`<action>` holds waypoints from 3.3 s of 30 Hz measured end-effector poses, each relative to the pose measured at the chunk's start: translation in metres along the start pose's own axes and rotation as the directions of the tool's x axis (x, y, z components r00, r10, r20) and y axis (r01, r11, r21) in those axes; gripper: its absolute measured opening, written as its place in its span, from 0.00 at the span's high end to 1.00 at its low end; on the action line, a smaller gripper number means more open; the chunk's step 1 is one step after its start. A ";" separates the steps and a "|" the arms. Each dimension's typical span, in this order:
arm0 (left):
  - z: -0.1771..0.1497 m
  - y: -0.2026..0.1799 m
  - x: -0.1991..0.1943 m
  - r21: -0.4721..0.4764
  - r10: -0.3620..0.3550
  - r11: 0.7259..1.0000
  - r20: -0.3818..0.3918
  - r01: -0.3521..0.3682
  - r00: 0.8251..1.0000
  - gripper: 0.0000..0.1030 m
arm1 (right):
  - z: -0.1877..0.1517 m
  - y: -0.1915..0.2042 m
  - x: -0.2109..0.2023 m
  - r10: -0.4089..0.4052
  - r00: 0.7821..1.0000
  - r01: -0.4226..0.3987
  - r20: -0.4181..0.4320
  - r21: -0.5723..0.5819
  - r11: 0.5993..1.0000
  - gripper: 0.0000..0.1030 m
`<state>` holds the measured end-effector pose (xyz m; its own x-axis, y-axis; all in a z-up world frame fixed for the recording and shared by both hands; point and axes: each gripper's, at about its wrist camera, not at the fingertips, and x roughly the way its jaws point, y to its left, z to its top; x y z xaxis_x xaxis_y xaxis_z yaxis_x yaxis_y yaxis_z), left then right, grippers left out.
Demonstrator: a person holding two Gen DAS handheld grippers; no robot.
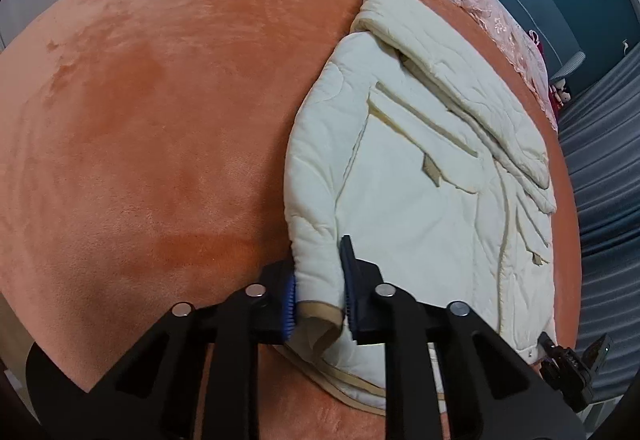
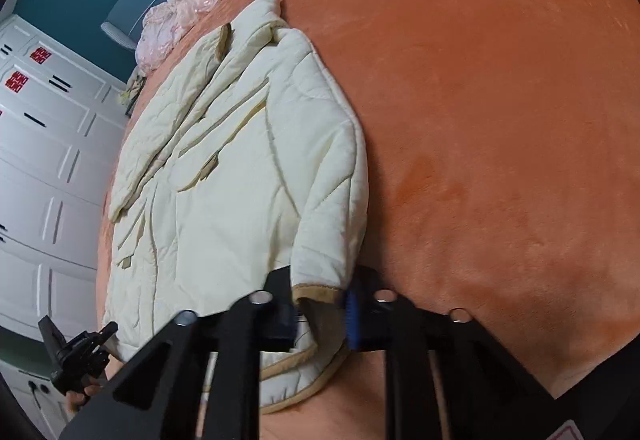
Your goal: Fold large clothes
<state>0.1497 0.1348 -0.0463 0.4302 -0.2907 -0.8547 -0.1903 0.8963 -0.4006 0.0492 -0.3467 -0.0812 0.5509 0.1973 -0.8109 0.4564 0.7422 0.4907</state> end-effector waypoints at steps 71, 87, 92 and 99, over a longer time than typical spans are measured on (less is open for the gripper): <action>0.112 -0.090 0.064 0.228 0.189 0.948 0.156 -0.221 0.970 0.89 | 0.112 0.062 0.052 -0.184 0.961 0.232 0.208 -0.232 0.945 0.92; 0.088 -0.070 0.102 0.223 0.184 0.945 0.236 -0.238 0.954 0.82 | 0.100 0.047 0.097 -0.186 0.958 0.234 0.220 -0.218 0.947 0.89; 0.098 -0.074 0.087 0.227 0.196 0.944 0.199 -0.240 0.960 0.79 | 0.112 0.048 0.086 -0.193 0.966 0.226 0.170 -0.210 0.951 0.88; 0.092 -0.121 -0.027 0.241 0.075 0.955 0.373 -0.174 0.925 0.48 | 0.095 0.105 -0.005 -0.120 0.915 0.226 0.385 -0.244 0.943 0.72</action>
<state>0.2421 0.0646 0.0558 0.7127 -0.0770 -0.6972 -0.0439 0.9871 -0.1539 0.1601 -0.3304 0.0047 0.7185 -0.1554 -0.6780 0.3848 0.9007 0.2014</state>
